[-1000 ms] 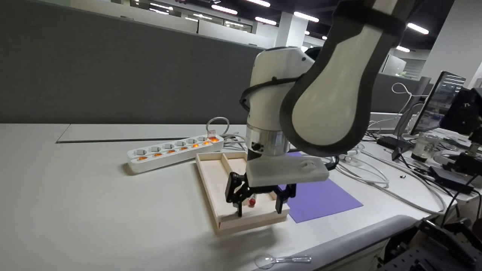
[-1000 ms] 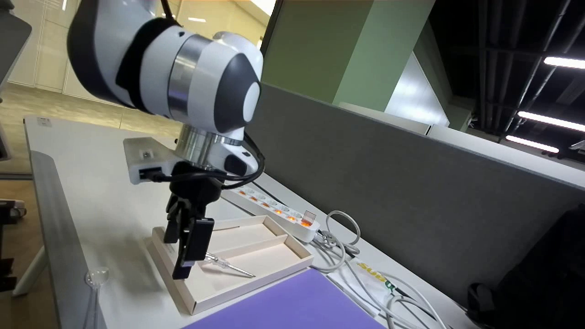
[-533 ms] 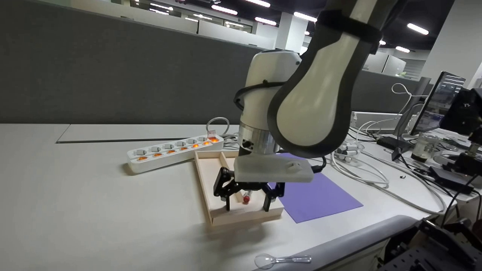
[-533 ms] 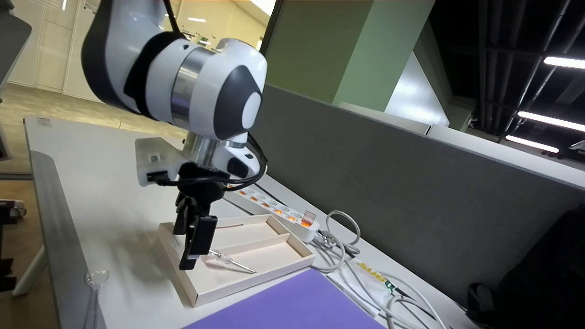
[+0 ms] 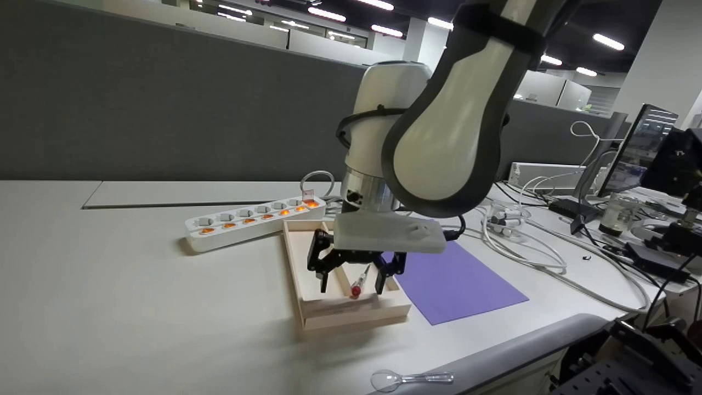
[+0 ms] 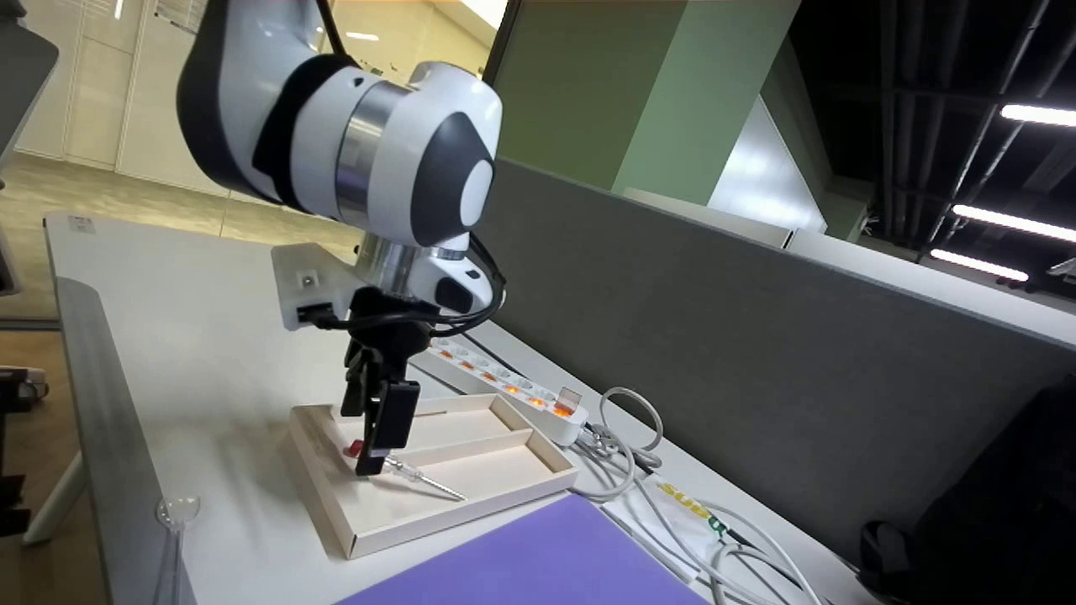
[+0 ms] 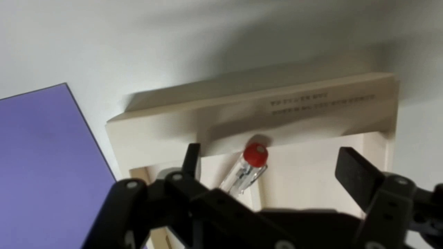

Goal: Pick up the screwdriver and put it on the table

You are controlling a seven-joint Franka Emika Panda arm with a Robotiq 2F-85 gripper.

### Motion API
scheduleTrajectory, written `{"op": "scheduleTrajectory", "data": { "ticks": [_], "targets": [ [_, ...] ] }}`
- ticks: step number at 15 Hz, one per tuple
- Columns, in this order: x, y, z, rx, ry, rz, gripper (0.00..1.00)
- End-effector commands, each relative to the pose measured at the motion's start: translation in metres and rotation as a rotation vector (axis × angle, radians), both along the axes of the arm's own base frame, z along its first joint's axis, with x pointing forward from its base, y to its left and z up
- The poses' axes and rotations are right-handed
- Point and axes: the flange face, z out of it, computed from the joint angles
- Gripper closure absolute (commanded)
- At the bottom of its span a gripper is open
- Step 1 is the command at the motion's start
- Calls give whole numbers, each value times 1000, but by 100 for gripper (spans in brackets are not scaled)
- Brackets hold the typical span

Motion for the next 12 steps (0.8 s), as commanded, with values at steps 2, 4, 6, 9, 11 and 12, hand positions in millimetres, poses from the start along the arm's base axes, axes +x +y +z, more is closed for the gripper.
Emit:
{"op": "scheduleTrajectory", "data": {
  "ticks": [2,4,6,9,11,12],
  "targets": [
    [14,-17,11,-33,-37,-45,25],
    [18,-23,12,-41,-46,-57,33],
    [20,-26,11,-48,-48,-61,49],
    [20,-26,7,-53,-46,-55,69],
    [19,-25,4,-54,-41,-49,83],
    [18,-23,3,-55,-40,-45,89]
  ]
}}
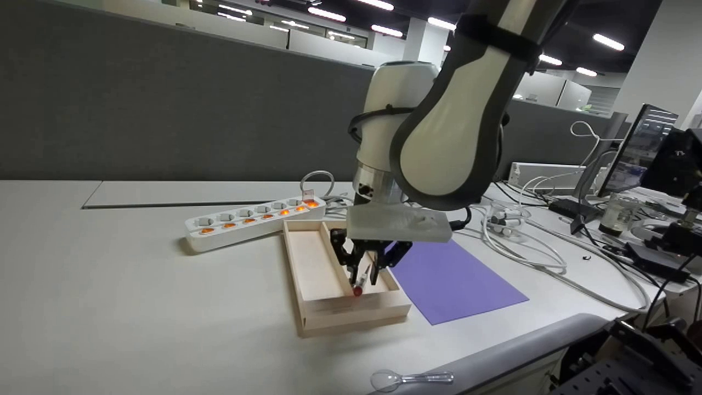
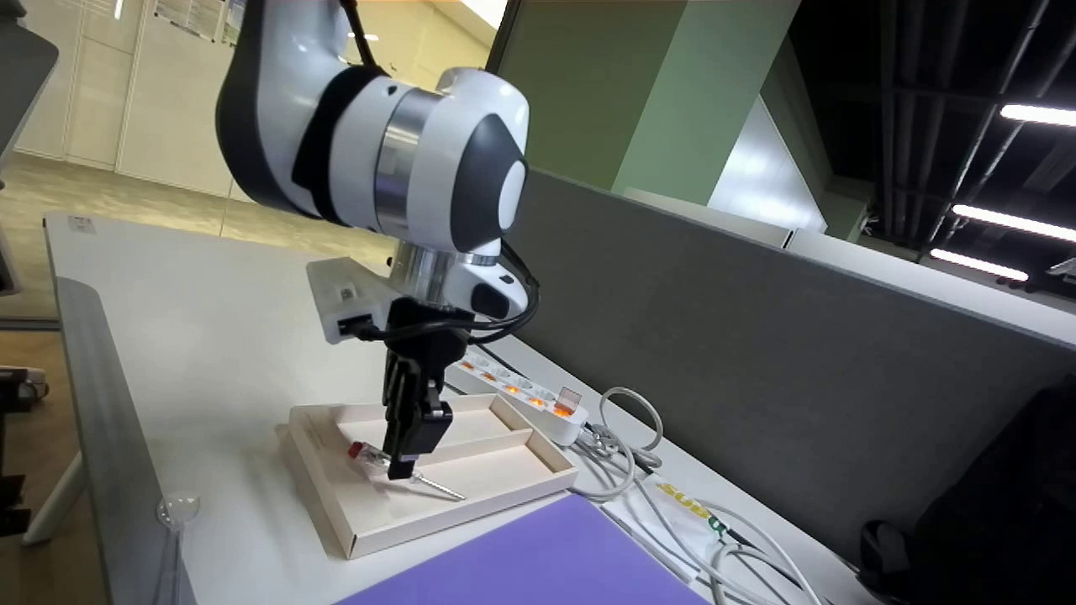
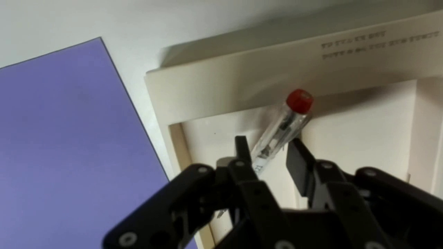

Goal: Pick up the screwdriver and put it on the table

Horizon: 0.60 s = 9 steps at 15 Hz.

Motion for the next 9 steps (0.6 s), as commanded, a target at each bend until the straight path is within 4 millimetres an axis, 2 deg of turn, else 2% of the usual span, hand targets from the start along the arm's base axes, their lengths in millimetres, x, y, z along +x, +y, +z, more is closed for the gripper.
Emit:
{"op": "scheduleTrajectory", "data": {
  "ticks": [1,2,6,9],
  "targets": [
    [1,5,-2,-6,-6,-7,95],
    [1,6,-1,-7,-7,-4,99],
    [2,7,5,-12,-23,9,95],
    [10,7,27,-36,-77,39,95]
  ]
}}
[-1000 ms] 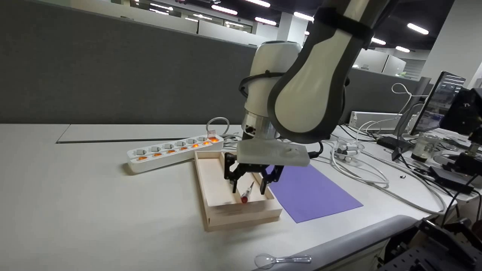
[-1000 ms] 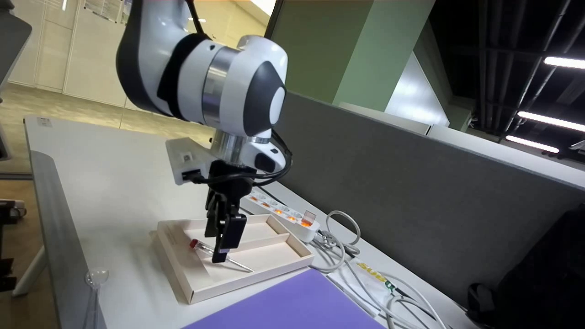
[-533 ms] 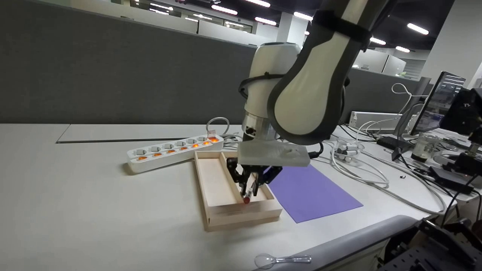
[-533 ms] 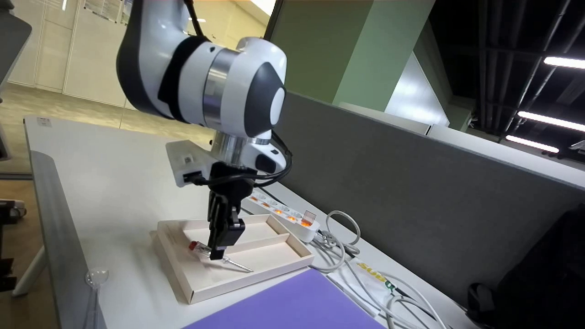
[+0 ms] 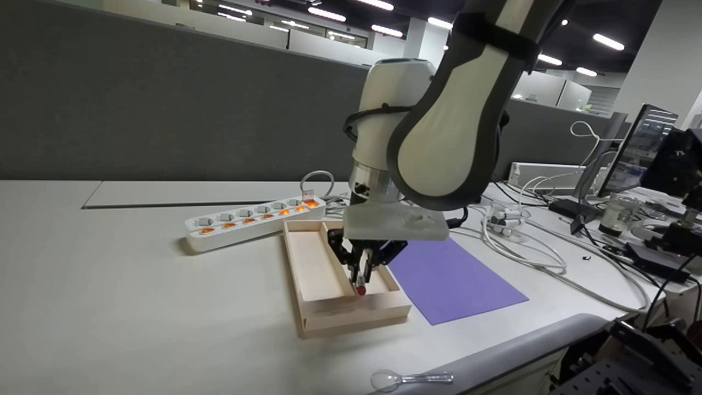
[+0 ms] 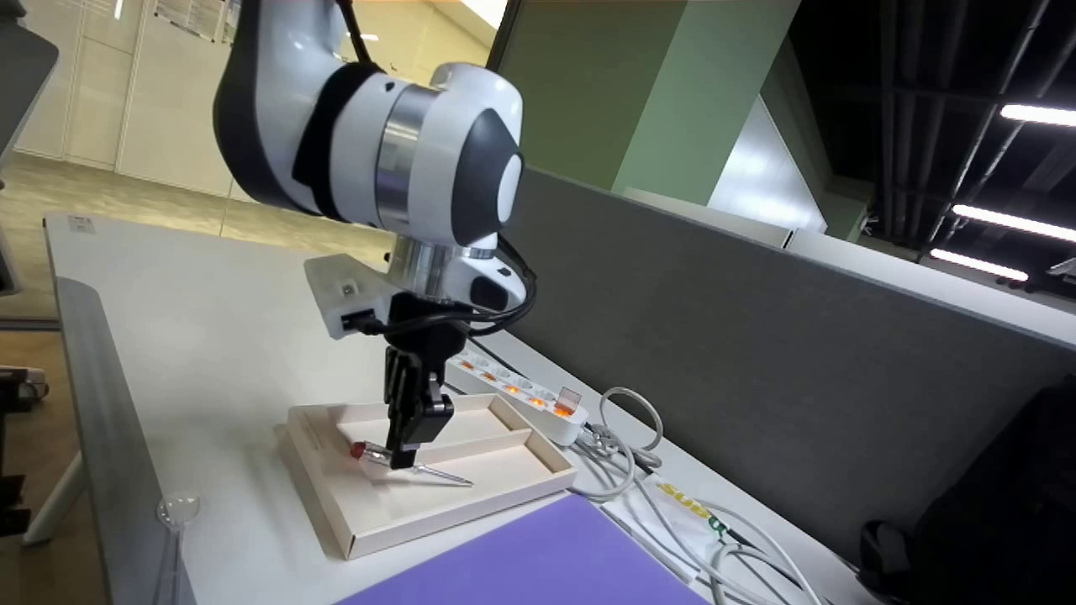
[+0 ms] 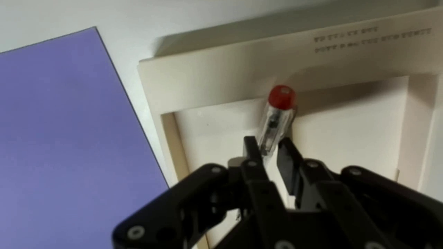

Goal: Pick up the screwdriver and put it on the table

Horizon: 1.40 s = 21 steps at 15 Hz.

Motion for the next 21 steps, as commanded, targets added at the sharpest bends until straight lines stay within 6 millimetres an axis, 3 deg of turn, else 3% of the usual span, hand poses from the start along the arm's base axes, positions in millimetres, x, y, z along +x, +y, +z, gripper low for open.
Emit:
{"op": "scheduleTrajectory", "data": {
  "ticks": [1,4,7,10,15,21],
  "targets": [
    [14,-1,36,-38,-94,23,95],
    [32,-17,73,-83,-195,25,95],
    [49,-46,103,-139,-288,-36,95],
    [58,-76,113,-218,-340,-147,95],
    [46,-100,75,-324,-311,-297,95],
    [28,-110,16,-275,-180,-391,95]
  ]
}}
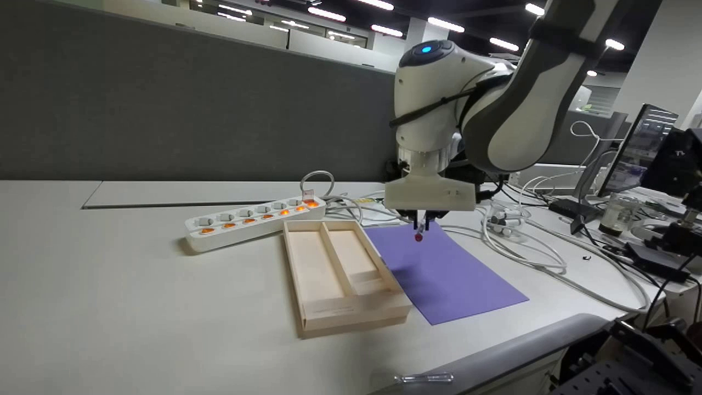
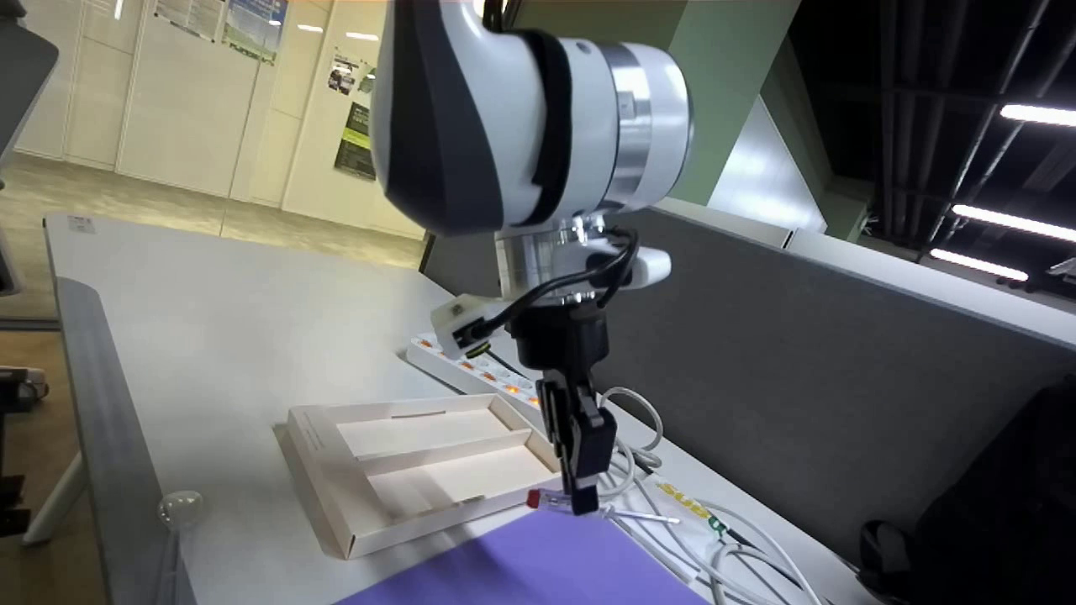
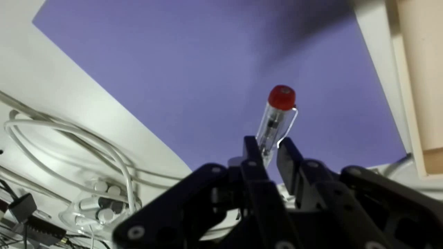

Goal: Pick up the screwdriver and put it on the table

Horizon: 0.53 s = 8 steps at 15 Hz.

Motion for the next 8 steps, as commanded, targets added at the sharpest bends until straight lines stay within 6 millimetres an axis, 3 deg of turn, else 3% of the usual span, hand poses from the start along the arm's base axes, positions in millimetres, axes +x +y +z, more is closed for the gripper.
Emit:
{"op": "scheduleTrajectory", "data": {
  "ticks": [1,8],
  "targets": [
    [-7,-6,-30,68,36,-71,95],
    [-16,-14,-63,180,87,-149,95]
  ]
}}
